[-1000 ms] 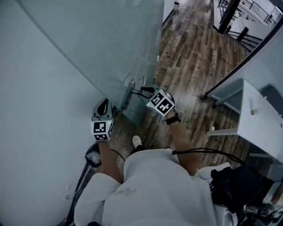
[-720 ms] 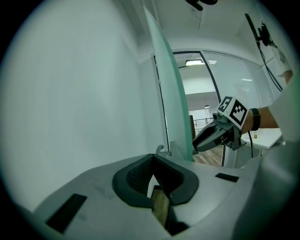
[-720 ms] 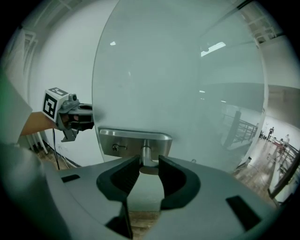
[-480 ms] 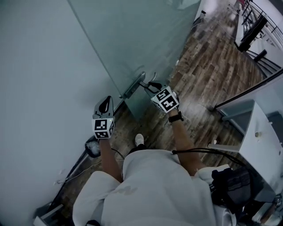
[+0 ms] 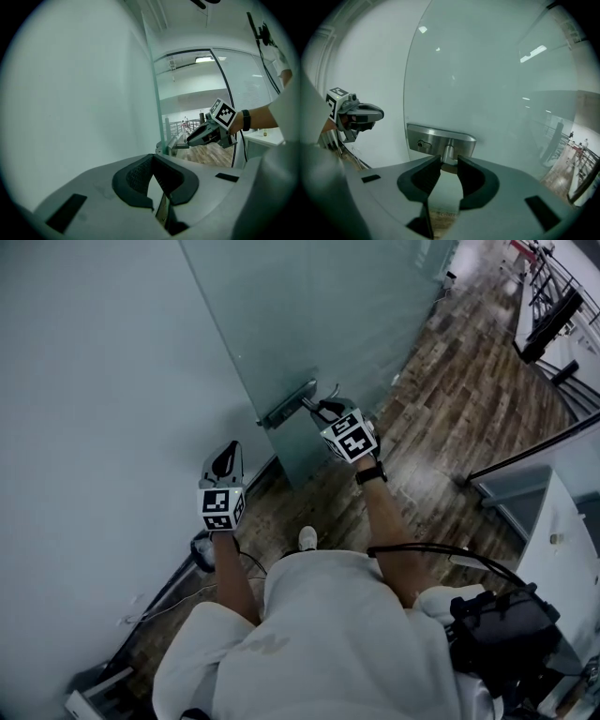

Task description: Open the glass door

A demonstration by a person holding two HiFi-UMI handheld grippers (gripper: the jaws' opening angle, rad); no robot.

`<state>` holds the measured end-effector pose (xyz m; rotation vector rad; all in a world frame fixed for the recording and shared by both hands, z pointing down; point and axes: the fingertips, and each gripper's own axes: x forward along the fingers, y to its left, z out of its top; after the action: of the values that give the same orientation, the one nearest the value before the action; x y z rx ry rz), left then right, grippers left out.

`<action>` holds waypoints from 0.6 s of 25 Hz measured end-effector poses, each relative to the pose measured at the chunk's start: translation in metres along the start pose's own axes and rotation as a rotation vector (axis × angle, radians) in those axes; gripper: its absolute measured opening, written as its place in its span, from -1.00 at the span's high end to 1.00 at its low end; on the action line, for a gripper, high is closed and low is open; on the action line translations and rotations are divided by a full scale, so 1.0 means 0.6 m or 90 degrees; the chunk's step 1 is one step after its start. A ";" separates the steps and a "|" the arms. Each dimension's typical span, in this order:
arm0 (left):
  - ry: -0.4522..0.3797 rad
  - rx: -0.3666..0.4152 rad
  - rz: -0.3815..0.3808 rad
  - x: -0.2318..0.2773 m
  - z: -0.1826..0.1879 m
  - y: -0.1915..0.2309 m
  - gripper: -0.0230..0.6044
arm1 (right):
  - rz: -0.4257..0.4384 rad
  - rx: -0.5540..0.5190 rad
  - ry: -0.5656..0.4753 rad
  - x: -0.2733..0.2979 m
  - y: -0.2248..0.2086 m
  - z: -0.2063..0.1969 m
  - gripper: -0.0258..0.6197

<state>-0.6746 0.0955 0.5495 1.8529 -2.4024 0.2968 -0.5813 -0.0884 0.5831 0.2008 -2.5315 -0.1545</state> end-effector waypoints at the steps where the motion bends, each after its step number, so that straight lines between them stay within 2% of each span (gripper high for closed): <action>1: 0.000 0.003 -0.002 0.001 0.002 0.006 0.92 | -0.005 -0.001 0.004 0.011 -0.001 0.007 0.56; 9: -0.004 0.022 -0.002 0.002 0.002 0.044 0.92 | -0.030 -0.029 -0.001 0.088 -0.011 0.041 0.57; 15: -0.001 0.004 0.004 -0.017 0.003 0.054 0.92 | -0.055 -0.047 -0.007 0.118 0.004 0.055 0.57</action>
<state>-0.7032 0.1125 0.5428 1.8496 -2.4116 0.3038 -0.6579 -0.0963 0.5952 0.2809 -2.5241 -0.2834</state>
